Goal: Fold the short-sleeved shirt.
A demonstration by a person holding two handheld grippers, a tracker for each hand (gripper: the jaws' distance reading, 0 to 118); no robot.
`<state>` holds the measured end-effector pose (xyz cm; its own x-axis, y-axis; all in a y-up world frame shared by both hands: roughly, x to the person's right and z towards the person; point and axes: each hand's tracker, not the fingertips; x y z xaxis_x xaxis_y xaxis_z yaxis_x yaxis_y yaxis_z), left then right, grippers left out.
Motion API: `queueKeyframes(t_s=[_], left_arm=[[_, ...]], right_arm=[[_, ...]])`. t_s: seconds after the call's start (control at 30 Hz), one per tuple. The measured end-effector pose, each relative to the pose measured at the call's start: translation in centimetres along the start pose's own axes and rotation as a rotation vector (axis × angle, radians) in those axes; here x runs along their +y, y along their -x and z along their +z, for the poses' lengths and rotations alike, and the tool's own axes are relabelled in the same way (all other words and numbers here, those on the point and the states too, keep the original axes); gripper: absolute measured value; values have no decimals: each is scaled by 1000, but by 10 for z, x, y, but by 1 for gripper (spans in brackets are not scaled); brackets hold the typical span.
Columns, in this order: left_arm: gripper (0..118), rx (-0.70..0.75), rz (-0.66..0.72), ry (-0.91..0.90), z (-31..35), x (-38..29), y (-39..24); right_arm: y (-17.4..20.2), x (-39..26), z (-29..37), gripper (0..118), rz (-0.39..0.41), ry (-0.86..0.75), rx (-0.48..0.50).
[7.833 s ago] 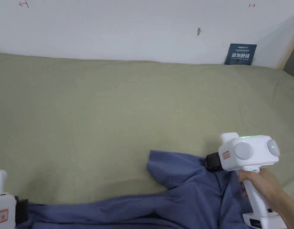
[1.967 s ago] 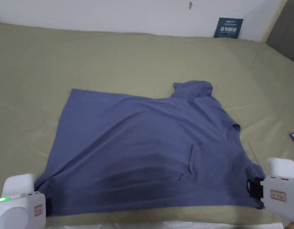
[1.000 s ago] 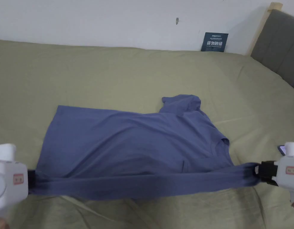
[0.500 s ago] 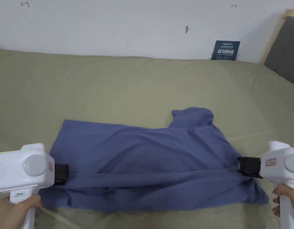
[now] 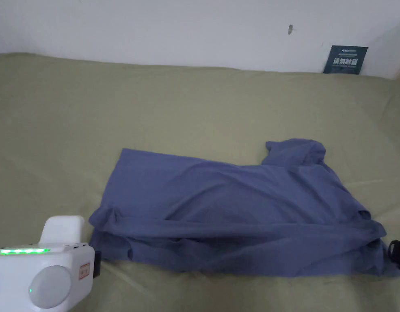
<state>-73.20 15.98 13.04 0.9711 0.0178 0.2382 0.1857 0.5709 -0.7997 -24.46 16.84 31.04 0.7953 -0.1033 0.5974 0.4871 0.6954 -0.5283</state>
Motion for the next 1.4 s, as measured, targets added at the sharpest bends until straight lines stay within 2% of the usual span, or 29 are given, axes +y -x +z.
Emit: queueKeyframes(t_s=[0.1,0.13,0.17,0.2,0.23,0.27,0.37,0.4,0.43,0.47,0.5,0.53,0.57,0.63,0.73,0.77,0.8,0.83,0.93,0.97,1.0,1.07,1.1,1.13,1.17,1.2,1.3,1.4], left_arm=[[5,7,20,-11,-15,5,5],[19,-3,21,-26,-19,9,5],[41,-9,30,-16,-22,16,5],[72,-16,37,5,-26,23,3],[85,-14,32,9,-37,25,5],[87,-9,28,9,-40,26,3],[86,37,9,43,-65,32,4],[81,30,14,58,-74,33,5],[67,3,28,96,-82,33,5],[46,-34,48,154,-92,34,5],[43,6,56,152,-97,27,11],[32,-17,64,106,-86,30,11],[12,-9,54,118,-81,35,8],[10,-4,35,119,-82,33,10],[10,31,-71,116,-80,34,-3],[10,31,-72,111,-76,28,-1],[10,28,-64,113,-74,28,-1],[10,19,-41,112,-74,30,0],[10,0,-17,114,-69,29,6],[10,-1,-13,111,-69,29,5],[10,-4,-11,111,-68,30,5],[10,-5,-15,108,-66,28,6],[10,-8,-17,110,-65,29,6],[10,-10,-20,108,-63,29,5],[10,-10,-25,105,-61,28,7],[10,-7,-27,107,-60,29,7],[10,-17,-18,99,-52,31,11],[10,-23,-10,84,-39,32,17]], right_arm=[[13,-10,7,0,-2,-1,11],[13,-13,6,0,1,1,14],[16,-14,6,0,3,2,14],[15,-15,3,0,3,9,12],[13,-15,0,0,-2,23,5],[11,-15,-2,0,-6,29,1],[7,-15,-5,0,-23,35,2],[6,-15,-6,0,-30,37,4],[7,-15,-6,0,-35,40,4],[7,-15,-8,0,-34,48,4],[8,-16,-9,0,-28,57,-2],[9,-18,-10,0,-13,65,-13],[8,-18,-11,0,4,71,-24],[7,-18,-13,0,11,74,-32],[0,-11,-19,3,-8,64,-33],[-4,-6,-23,25,-10,57,-36],[-7,0,-28,69,-17,60,-42],[-10,5,-38,89,-21,80,-50],[-22,19,-67,78,-49,91,-7],[-23,20,-79,68,-61,127,-7],[-23,18,-94,44,-48,173,-6],[-19,8,-119,40,-3,279,-39],[-16,9,-112,39,22,187,-55],[-14,15,-99,25,5,184,-23],[-12,19,-95,7,-47,174,30],[-11,20,-95,7,-37,184,2],[1,19,-89,7,85,187,-53],[0,26,-70,7,36,154,-26]])
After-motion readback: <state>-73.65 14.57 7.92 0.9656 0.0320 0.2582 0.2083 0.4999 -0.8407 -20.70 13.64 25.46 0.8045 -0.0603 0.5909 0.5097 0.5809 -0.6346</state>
